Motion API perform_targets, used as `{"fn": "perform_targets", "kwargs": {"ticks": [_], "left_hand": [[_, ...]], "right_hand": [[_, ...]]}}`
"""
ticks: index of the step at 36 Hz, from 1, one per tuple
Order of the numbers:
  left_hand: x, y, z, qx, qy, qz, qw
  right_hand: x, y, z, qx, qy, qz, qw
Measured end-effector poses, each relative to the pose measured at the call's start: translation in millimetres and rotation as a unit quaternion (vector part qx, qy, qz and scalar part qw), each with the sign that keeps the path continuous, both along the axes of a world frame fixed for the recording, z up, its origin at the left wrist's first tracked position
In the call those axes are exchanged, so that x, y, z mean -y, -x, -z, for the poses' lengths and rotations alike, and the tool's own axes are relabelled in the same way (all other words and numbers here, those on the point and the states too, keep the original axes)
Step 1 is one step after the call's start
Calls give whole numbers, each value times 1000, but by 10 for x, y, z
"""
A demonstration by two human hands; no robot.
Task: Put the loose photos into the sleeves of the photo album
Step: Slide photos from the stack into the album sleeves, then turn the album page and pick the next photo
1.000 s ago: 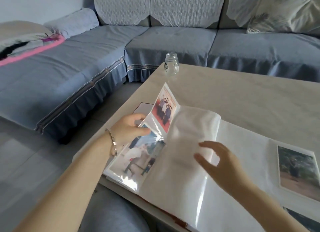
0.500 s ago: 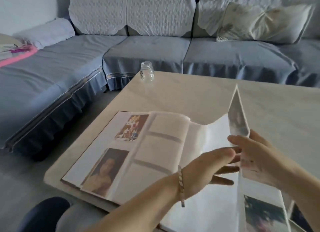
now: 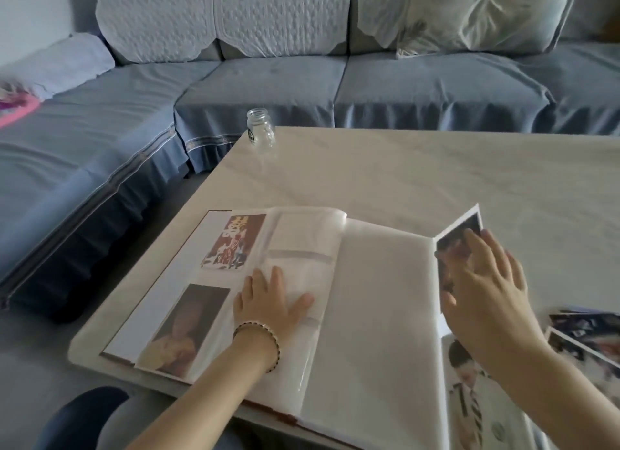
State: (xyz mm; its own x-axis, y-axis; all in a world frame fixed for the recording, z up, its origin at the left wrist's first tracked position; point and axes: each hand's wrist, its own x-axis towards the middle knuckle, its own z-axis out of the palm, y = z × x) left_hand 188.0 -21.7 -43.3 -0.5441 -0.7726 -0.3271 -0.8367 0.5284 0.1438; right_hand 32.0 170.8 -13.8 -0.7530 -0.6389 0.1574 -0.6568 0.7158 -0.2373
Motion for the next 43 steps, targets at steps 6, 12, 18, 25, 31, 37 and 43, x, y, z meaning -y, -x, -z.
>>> {"fn": "perform_targets", "kwargs": {"ticks": [6, 12, 18, 25, 31, 37, 43], "left_hand": [[-233, 198, -37, -46, 65, 81, 994], [-709, 515, 76, -103, 9, 255, 961], [-1274, 806, 250, -10, -29, 402, 915], [-1486, 1024, 201, -34, -35, 393, 918], [-1450, 1015, 221, -54, -42, 397, 915], [-1382, 1002, 247, -134, -101, 364, 916], [-1583, 1018, -8, -274, -353, 162, 880]], "right_hand": [[-191, 58, 5, 115, -151, -95, 977], [-600, 81, 236, 185, -162, -76, 966], [-1033, 258, 313, 170, -73, -6, 983], [-1603, 539, 387, 171, -192, 37, 966], [-1722, 647, 441, 192, -234, 57, 951], [-1708, 715, 394, 229, -190, 85, 951], [-1494, 551, 107, 286, -13, 75, 955]]}}
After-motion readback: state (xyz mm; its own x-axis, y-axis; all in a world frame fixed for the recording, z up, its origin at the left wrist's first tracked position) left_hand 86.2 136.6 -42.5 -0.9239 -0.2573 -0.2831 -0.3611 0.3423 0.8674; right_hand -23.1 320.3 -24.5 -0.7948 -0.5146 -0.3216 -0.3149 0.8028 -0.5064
